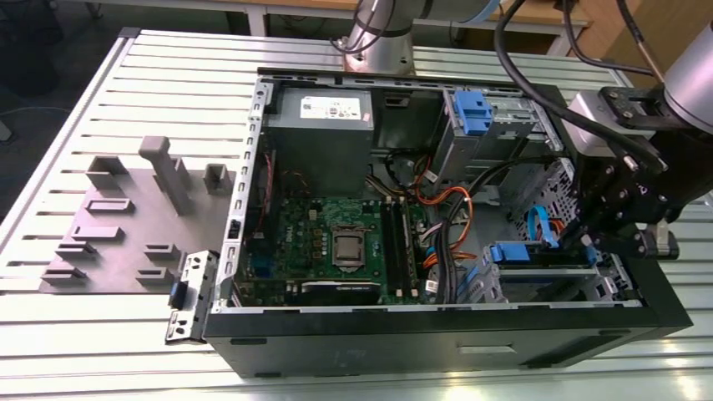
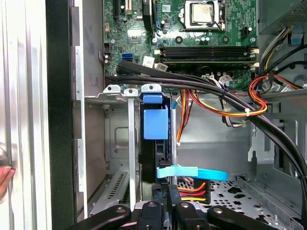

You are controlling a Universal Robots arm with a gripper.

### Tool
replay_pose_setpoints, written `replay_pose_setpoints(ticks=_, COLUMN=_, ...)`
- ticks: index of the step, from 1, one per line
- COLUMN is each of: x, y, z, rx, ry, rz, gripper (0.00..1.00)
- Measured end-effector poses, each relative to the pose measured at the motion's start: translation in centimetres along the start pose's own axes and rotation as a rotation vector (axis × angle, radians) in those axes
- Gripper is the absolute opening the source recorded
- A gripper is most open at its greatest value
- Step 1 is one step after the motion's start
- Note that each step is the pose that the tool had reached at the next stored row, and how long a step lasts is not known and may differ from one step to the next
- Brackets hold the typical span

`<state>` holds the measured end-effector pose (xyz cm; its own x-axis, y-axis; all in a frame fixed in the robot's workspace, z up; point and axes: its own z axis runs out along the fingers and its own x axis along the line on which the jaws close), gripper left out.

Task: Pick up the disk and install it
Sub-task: 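Insert the second disk wire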

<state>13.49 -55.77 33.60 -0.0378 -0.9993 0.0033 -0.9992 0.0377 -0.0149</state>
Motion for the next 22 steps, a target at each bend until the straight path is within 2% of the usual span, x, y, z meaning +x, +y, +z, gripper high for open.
replay_pose_setpoints(ticks=22, x=0.01, y=0.08, z=0.49, rx=0.0000, ry=0.0002, rz=0.000, gripper=0.16)
